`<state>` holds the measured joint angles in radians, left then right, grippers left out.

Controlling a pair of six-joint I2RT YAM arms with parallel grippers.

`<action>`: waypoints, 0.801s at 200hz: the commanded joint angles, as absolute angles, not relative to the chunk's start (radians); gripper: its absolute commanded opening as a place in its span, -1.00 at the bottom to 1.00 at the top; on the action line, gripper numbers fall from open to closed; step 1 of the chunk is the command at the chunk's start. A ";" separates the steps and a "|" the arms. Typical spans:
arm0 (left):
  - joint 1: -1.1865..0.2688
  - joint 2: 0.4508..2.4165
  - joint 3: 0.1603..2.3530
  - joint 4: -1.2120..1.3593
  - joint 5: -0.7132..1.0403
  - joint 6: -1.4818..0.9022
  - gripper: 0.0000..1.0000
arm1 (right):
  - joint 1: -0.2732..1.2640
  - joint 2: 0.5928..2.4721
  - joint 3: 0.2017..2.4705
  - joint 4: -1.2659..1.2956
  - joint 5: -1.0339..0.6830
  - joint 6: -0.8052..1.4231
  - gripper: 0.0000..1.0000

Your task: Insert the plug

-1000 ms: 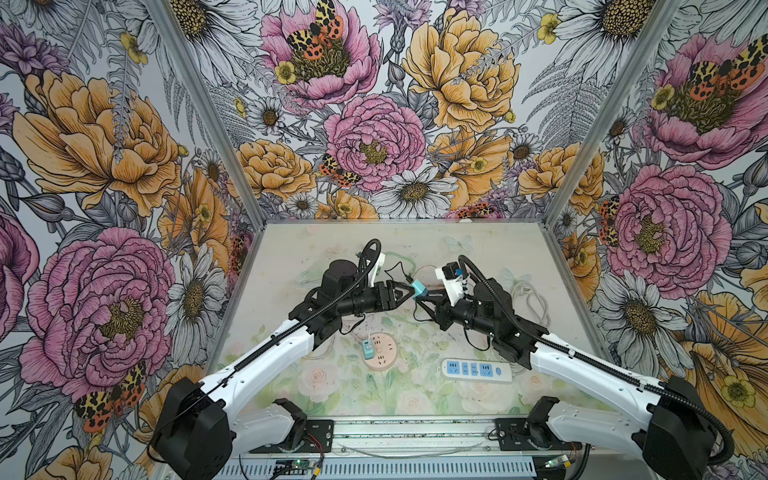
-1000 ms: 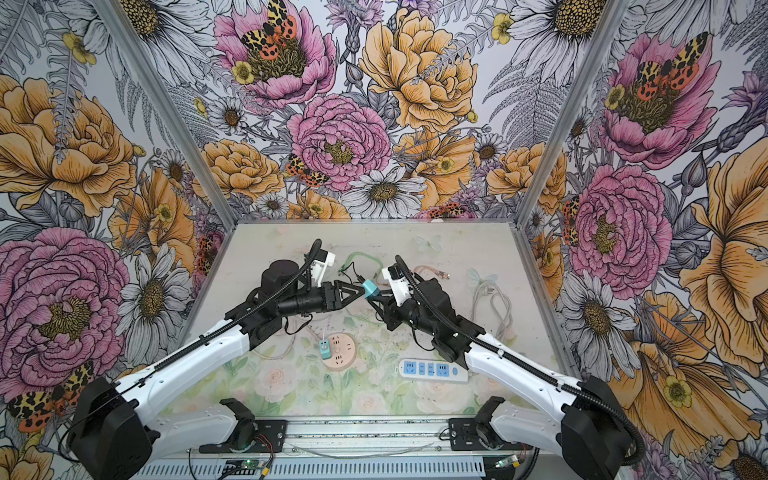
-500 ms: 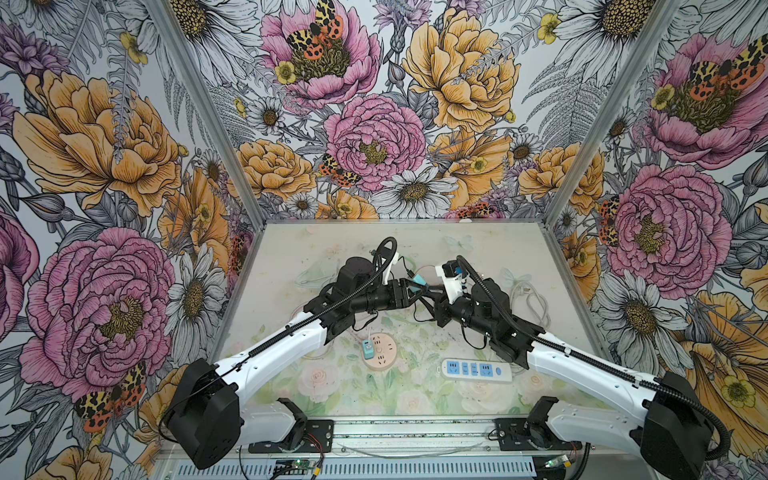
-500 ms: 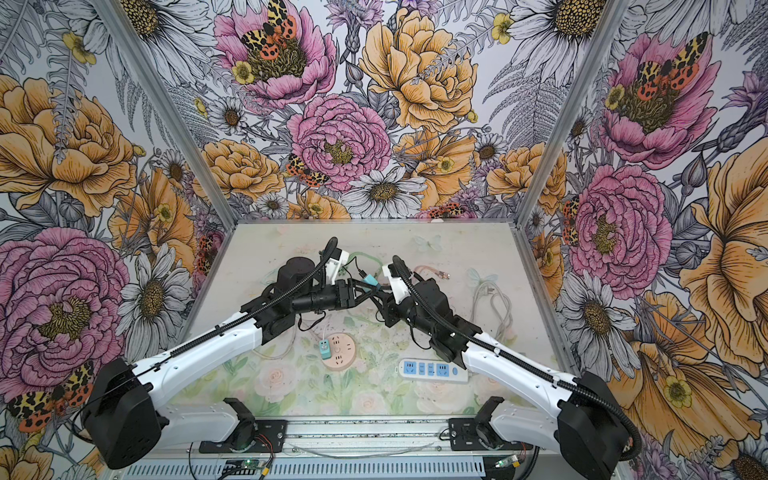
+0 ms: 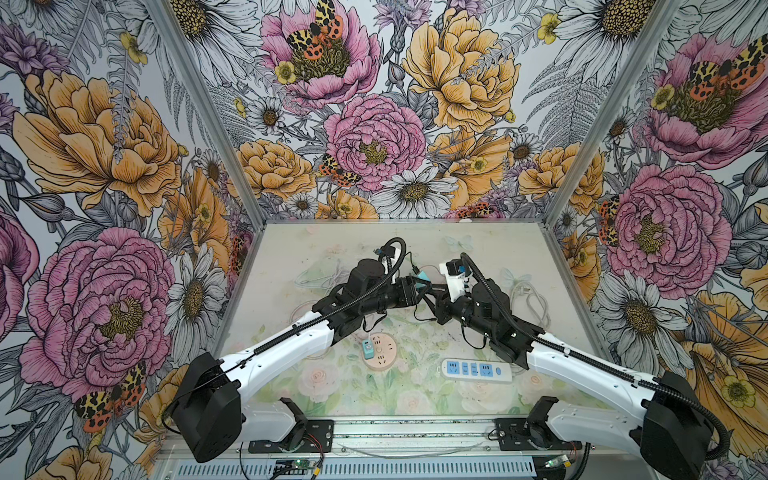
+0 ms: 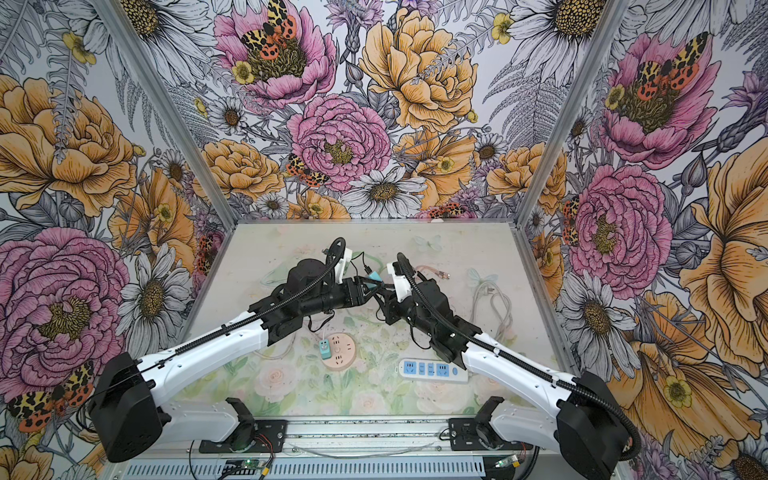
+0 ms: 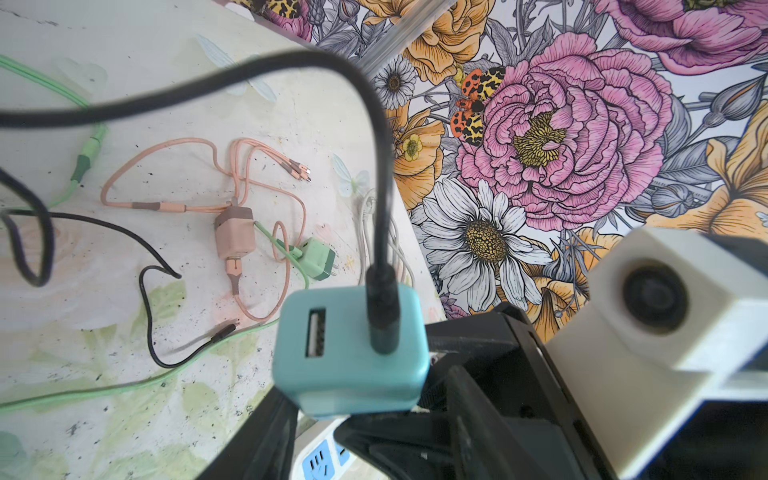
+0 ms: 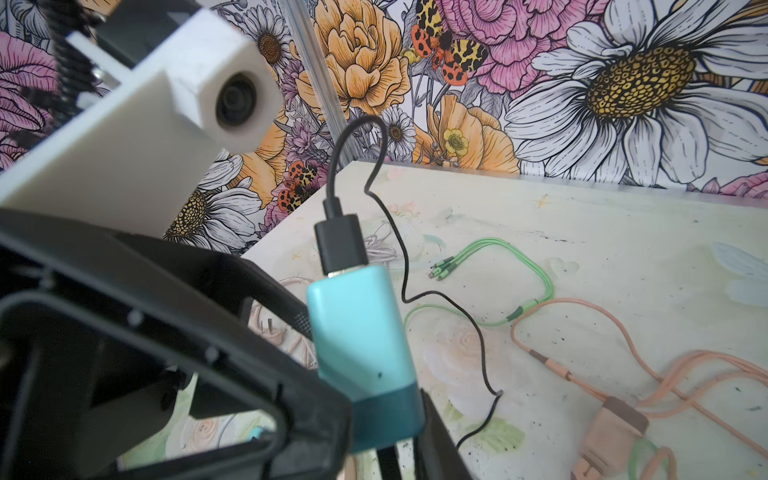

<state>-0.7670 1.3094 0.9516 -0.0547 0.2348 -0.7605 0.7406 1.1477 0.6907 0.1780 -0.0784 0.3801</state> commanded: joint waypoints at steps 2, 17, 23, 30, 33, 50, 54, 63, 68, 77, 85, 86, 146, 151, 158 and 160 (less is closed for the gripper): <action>-0.817 1.337 0.990 -0.021 0.177 -0.736 0.15 | 0.767 1.152 0.695 0.272 -0.117 0.405 -1.00; -0.825 1.354 0.996 -0.023 0.158 -0.735 0.14 | 0.769 1.144 0.690 0.281 -0.115 0.408 -1.00; -0.828 1.360 0.997 -0.023 0.149 -0.737 0.14 | 0.770 1.140 0.687 0.286 -0.112 0.410 -1.00; -0.829 1.367 0.997 -0.022 0.143 -0.738 0.14 | 0.770 1.135 0.686 0.289 -0.110 0.410 -1.00; -0.830 1.370 0.998 -0.023 0.140 -0.739 0.14 | 0.771 1.133 0.683 0.291 -0.109 0.410 -1.00; -0.836 1.382 1.000 -0.022 0.118 -0.746 0.12 | 0.771 1.121 0.680 0.292 -0.104 0.410 -1.00; -0.836 1.385 1.000 -0.021 0.114 -0.747 0.11 | 0.771 1.119 0.680 0.290 -0.104 0.410 -1.00; -0.839 1.391 1.005 -0.021 0.115 -0.747 0.08 | 0.771 1.115 0.678 0.290 -0.102 0.409 -1.00; -0.841 1.395 1.007 -0.021 0.116 -0.746 0.06 | 0.771 1.112 0.677 0.291 -0.099 0.408 -1.00; -0.844 1.400 1.012 -0.021 0.121 -0.743 0.01 | 0.772 1.110 0.675 0.291 -0.092 0.407 -1.00; -0.846 1.404 1.017 -0.021 0.128 -0.741 -0.02 | 0.770 1.109 0.674 0.289 -0.086 0.407 -1.00; -0.847 1.405 1.018 -0.022 0.129 -0.741 -0.02 | 0.771 1.109 0.674 0.289 -0.085 0.407 -1.00; -0.832 1.375 1.056 -0.188 0.098 -0.632 -0.25 | 0.772 1.098 0.699 0.209 -0.056 0.409 -0.38; -0.821 1.365 1.064 -0.221 0.097 -0.605 -0.25 | 0.771 1.093 0.711 0.176 -0.058 0.404 -0.27; -0.802 1.348 1.074 -0.269 0.102 -0.566 -0.25 | 0.771 1.085 0.723 0.144 -0.061 0.398 -0.21; -0.796 1.342 1.076 -0.282 0.106 -0.552 -0.25 | 0.772 1.083 0.726 0.133 -0.060 0.394 -0.19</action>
